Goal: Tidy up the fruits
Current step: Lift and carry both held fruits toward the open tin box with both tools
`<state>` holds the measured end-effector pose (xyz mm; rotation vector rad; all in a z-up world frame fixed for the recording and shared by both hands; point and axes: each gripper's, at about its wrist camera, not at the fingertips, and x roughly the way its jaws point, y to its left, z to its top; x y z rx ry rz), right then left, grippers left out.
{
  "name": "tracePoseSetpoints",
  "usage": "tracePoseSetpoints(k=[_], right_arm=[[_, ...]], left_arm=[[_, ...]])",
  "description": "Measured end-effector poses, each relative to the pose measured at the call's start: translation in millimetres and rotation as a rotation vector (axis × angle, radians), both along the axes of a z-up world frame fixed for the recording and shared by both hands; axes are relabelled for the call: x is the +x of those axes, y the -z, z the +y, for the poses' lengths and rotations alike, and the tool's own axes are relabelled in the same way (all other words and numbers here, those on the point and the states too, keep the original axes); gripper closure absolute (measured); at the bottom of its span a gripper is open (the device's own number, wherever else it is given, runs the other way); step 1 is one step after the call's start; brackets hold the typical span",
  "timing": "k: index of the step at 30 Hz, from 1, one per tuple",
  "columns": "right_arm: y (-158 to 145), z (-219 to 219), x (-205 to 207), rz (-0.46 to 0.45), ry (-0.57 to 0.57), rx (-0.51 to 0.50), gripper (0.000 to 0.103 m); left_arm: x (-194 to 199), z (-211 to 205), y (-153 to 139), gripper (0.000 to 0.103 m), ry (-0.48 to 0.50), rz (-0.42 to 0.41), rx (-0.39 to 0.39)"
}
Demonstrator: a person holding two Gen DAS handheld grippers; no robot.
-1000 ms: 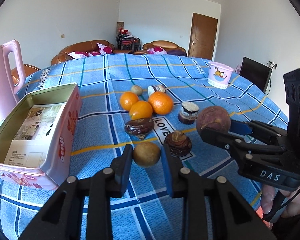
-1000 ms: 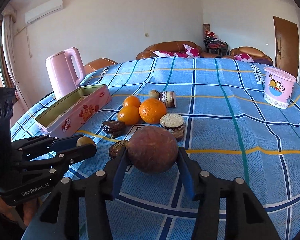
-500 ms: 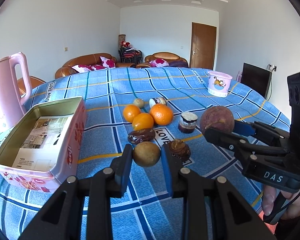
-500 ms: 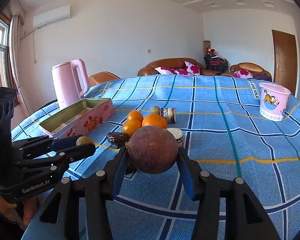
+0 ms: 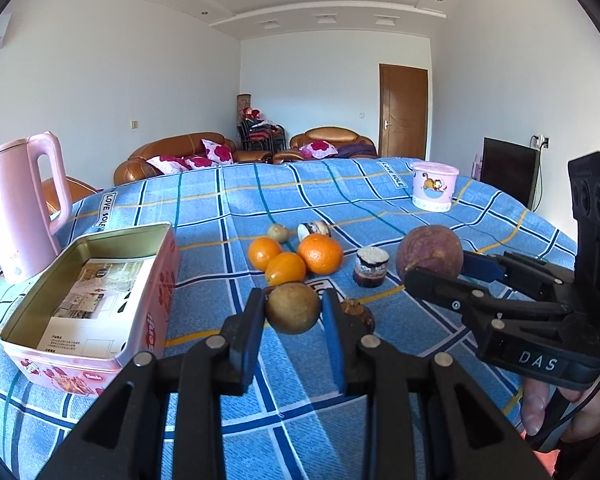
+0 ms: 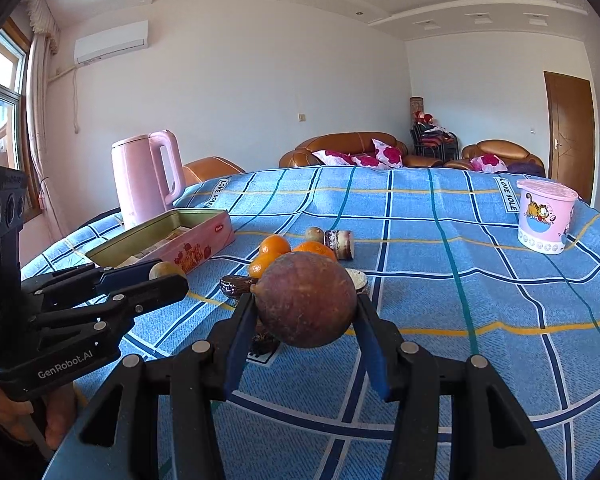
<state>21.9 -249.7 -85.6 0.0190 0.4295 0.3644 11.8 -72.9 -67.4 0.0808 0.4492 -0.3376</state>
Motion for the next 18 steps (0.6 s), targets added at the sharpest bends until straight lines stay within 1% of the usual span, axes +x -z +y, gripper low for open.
tracePoseSetpoints(k=[6,13,18], right_arm=[[-1,0,-4,-0.024,-0.002,0.003,0.052],[-2,-1,-13,-0.087,-0.011,0.006,0.052],[-2,-1,-14,-0.099,-0.014,0.005,0.052]], left_arm=[[-2,0,-1,0.072,-0.004,-0.016,-0.002],[-6,0,-5,0.072,-0.017,-0.048,0.004],[-8,2,-9,0.072,-0.038,-0.075,0.007]])
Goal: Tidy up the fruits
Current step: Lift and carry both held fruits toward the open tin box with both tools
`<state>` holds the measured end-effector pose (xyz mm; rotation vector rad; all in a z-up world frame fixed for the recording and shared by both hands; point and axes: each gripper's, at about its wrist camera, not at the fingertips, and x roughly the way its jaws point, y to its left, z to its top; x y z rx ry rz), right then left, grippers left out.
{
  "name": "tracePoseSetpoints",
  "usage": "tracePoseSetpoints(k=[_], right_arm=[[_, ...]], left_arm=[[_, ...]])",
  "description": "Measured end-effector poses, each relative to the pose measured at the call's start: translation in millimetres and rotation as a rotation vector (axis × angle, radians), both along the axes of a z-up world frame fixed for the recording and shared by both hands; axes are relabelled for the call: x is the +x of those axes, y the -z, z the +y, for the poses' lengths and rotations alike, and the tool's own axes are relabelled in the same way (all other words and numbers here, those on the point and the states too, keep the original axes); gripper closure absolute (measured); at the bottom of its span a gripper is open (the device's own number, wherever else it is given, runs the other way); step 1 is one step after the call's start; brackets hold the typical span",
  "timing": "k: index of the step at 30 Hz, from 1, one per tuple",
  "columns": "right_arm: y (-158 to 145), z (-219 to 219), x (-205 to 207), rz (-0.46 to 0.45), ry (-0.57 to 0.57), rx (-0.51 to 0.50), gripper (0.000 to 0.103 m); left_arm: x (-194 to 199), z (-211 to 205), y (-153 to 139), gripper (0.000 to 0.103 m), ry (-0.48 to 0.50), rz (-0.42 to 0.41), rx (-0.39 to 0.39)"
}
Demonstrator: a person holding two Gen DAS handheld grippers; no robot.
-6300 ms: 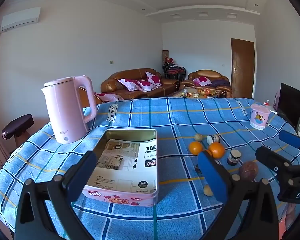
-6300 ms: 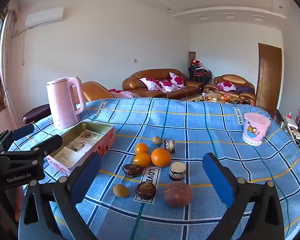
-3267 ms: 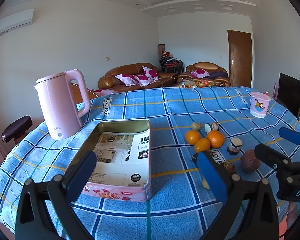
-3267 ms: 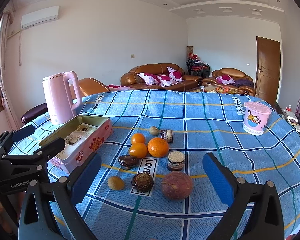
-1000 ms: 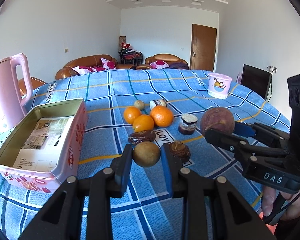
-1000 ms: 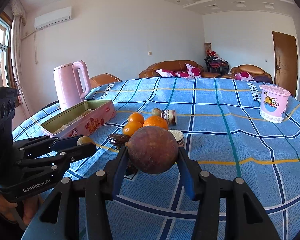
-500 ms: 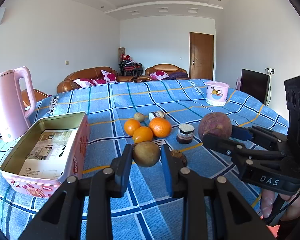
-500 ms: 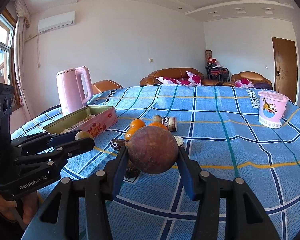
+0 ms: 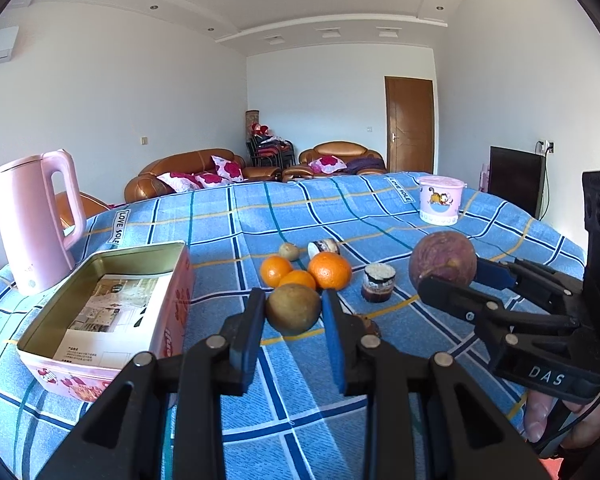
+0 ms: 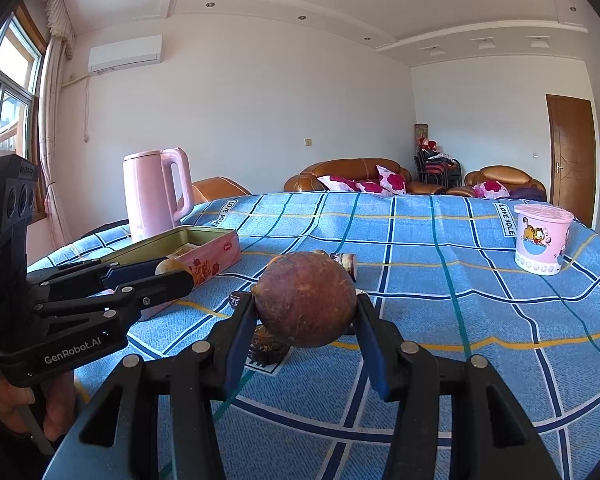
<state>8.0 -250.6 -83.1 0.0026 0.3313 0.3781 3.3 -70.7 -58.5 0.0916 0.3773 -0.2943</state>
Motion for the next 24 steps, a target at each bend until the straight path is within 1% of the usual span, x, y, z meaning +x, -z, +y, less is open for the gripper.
tracePoseSetpoints(k=[7,10,15,24], right_arm=[[-1,1,-1,-0.010,0.004,-0.001,0.052],[-1,0,-1,-0.009,0.006,0.002,0.052],[-2,4,-1,-0.002,0.023,-0.018,0.052],[-16,16,3,0.004,0.001,-0.034,0.052]], left_arm=[[-5,3,-8,0.072,-0.034,-0.063,0.012],[-4,4,-8,0.072,-0.038,-0.061,0.009],[-1,11,-11,0.072,-0.056,-0.055,-0.003],[4,24,-14,0.072,-0.084,-0.031,-0.018]])
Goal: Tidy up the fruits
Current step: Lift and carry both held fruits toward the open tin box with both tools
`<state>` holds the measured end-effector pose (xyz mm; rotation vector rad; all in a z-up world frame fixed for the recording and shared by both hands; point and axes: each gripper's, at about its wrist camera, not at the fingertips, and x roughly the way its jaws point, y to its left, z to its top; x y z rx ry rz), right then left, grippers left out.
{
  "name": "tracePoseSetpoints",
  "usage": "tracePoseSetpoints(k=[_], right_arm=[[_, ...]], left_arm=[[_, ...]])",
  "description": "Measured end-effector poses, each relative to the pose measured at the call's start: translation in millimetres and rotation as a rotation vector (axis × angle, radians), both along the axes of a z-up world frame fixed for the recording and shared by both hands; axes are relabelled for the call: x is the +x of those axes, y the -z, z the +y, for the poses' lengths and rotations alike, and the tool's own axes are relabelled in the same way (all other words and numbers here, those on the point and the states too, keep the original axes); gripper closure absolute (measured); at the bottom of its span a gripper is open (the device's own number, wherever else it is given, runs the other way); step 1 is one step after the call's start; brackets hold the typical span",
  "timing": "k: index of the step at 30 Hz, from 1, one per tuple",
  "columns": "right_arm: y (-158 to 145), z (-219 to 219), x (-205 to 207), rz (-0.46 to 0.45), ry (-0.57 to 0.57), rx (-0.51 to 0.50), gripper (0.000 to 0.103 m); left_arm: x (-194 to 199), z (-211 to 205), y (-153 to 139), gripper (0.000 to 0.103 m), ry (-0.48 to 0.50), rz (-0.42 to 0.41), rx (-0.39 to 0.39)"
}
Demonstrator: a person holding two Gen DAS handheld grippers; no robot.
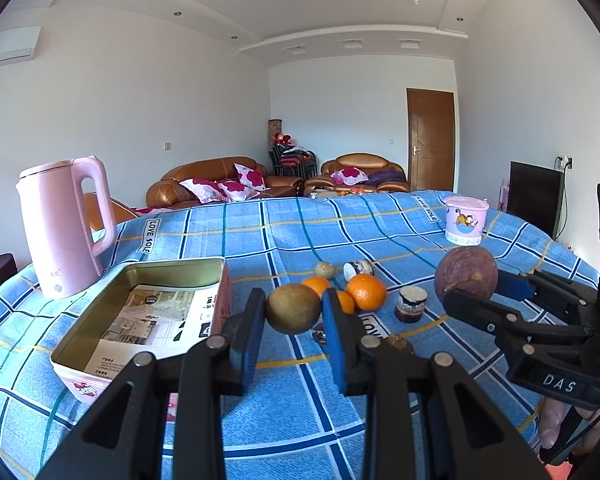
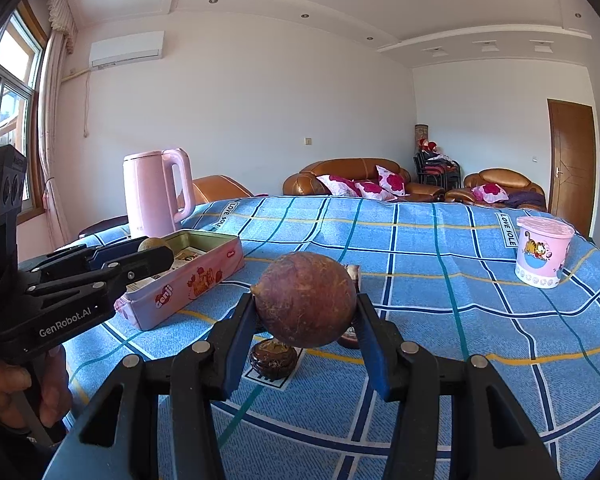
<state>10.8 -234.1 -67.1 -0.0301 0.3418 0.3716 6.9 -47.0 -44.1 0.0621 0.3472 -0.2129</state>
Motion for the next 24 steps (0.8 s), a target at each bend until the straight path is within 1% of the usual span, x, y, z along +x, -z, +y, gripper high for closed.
tracePoseSetpoints(k=[4,7,12,17,21,24], right_arm=[[-4,12,4,0.005,-0.022,-0.017,0.052],[-8,24,9,0.011,-0.040,-0.031,0.052],[-17,46,24,0.026,-0.085,-0.035,0.052],[-24,72,42,0.060,-0.123,-0.050,0.052],[-26,94,56,0.089,-0.165,-0.064,0.052],[-24,113,66,0.115,-0.192,-0.093,0.052]], left_arm=[[6,6,0,0.072,-0.034,0.020,0.025],[11,17,0,0.072,-0.061,0.037,0.026],[21,43,-2,0.073,-0.119,0.058,0.010],[36,76,-1,0.073,-0.190,0.095,0.006],[50,101,3,0.073,-0.240,0.133,0.011],[60,113,5,0.073,-0.258,0.156,0.019]])
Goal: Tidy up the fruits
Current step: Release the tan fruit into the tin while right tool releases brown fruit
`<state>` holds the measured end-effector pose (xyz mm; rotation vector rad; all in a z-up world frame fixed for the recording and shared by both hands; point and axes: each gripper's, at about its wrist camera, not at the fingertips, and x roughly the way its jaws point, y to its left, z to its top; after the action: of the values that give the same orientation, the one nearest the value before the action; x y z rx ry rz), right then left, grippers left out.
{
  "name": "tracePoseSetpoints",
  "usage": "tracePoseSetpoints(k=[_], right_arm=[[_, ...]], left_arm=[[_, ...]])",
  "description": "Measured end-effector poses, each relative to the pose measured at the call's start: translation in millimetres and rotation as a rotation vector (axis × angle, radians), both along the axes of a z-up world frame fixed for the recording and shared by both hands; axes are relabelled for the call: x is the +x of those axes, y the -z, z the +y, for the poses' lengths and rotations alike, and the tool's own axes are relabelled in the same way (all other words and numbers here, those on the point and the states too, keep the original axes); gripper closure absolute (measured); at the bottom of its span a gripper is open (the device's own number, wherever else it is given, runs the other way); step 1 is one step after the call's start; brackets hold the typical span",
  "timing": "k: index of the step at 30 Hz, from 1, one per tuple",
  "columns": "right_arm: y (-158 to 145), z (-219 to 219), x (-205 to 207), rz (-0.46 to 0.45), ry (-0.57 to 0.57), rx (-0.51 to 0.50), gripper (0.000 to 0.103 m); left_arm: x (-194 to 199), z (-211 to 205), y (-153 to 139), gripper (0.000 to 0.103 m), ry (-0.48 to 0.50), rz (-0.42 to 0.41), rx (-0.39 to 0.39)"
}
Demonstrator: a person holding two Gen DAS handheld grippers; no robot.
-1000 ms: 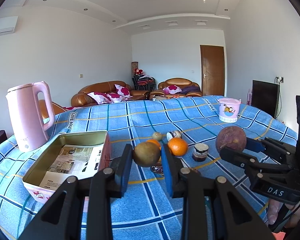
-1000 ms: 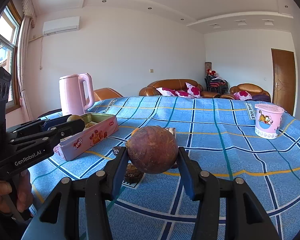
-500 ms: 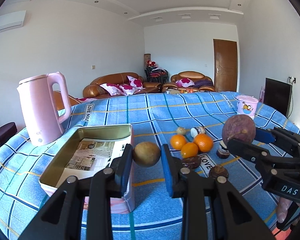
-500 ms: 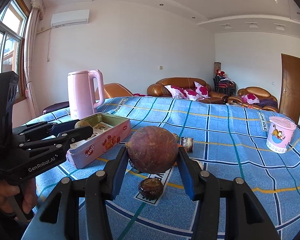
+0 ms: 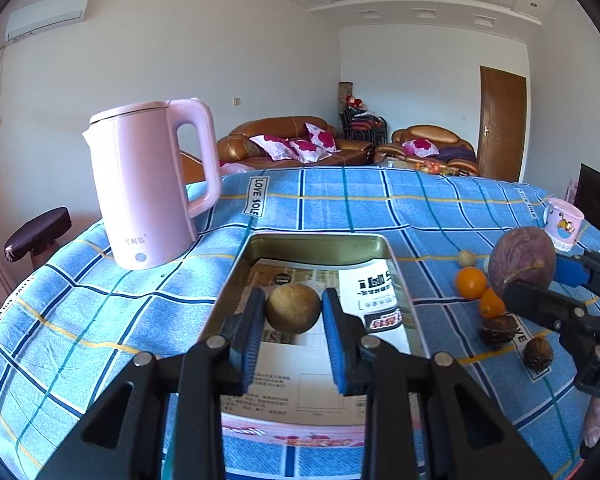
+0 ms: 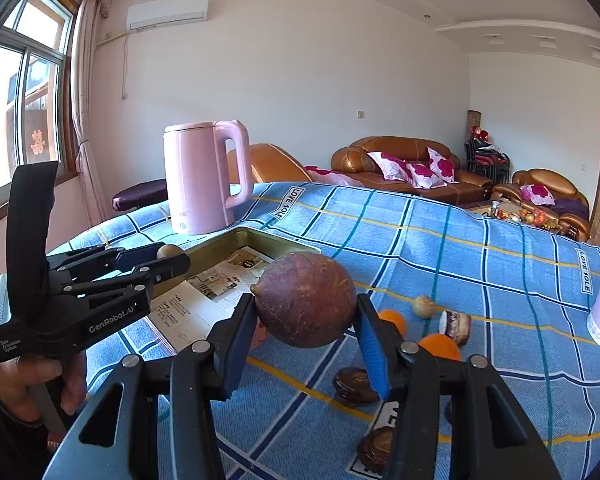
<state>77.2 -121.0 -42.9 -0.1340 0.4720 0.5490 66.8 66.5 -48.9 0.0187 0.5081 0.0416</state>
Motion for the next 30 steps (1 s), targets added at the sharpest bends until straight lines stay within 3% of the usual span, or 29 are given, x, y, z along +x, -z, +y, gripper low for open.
tracePoseSetpoints(k=[8,30], right_arm=[[7,41,14,0.034,-0.073,-0.066,0.052],[22,87,49,0.123,-0.134,-0.173,0.052]], left_arm=[[21,16,5,0.073,-0.028,0.054,0.014],[52,25,22,0.072,-0.032,0.185,0.024]])
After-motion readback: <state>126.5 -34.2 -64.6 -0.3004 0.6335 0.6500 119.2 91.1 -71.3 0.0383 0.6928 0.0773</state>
